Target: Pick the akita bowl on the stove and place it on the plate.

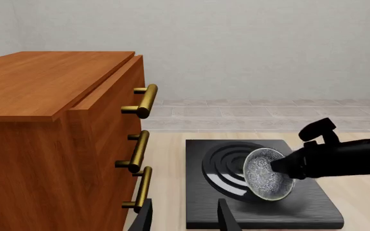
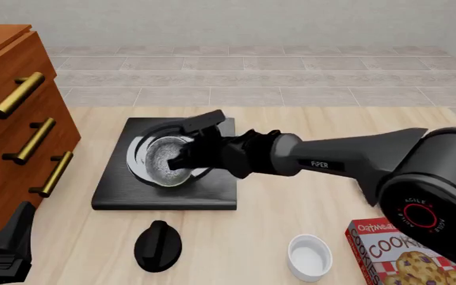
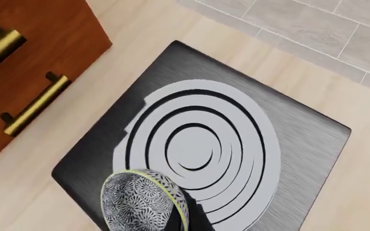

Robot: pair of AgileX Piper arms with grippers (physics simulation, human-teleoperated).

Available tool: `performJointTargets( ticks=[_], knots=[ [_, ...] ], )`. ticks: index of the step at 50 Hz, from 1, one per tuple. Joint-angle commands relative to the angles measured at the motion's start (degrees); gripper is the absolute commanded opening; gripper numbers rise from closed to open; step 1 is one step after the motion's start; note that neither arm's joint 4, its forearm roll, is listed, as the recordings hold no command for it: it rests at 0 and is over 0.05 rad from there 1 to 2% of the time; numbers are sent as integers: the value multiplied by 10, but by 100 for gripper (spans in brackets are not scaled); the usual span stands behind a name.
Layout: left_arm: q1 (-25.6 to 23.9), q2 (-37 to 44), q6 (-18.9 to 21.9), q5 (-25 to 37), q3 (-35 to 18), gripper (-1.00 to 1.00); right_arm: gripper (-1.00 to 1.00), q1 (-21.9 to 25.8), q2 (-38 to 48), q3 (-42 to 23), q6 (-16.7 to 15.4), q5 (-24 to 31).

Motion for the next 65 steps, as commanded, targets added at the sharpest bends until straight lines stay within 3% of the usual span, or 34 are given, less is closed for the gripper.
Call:
performJointTargets(
  ticks=[1, 14, 28, 33, 42, 50, 65],
  knots=[
    [0, 0, 0, 0, 0, 100, -100, -14, -51, 35, -9, -7],
    [0, 0, 0, 0, 0, 100, -100, -45, -132, 106, 3, -40],
    [0, 0, 0, 0, 0, 100, -100, -97, -208, 175, 36, -53],
    [0, 0, 0, 0, 0, 100, -100, -127, -230, 172, 24, -28],
    [0, 0, 0, 0, 0, 100, -100, -141, -279, 209, 30, -28],
    [0, 0, 0, 0, 0, 100, -100, -191, -330, 229, 31, -12],
    [0, 0, 0, 0, 0, 100, -100, -243, -364, 270, 34, -21]
  ],
)
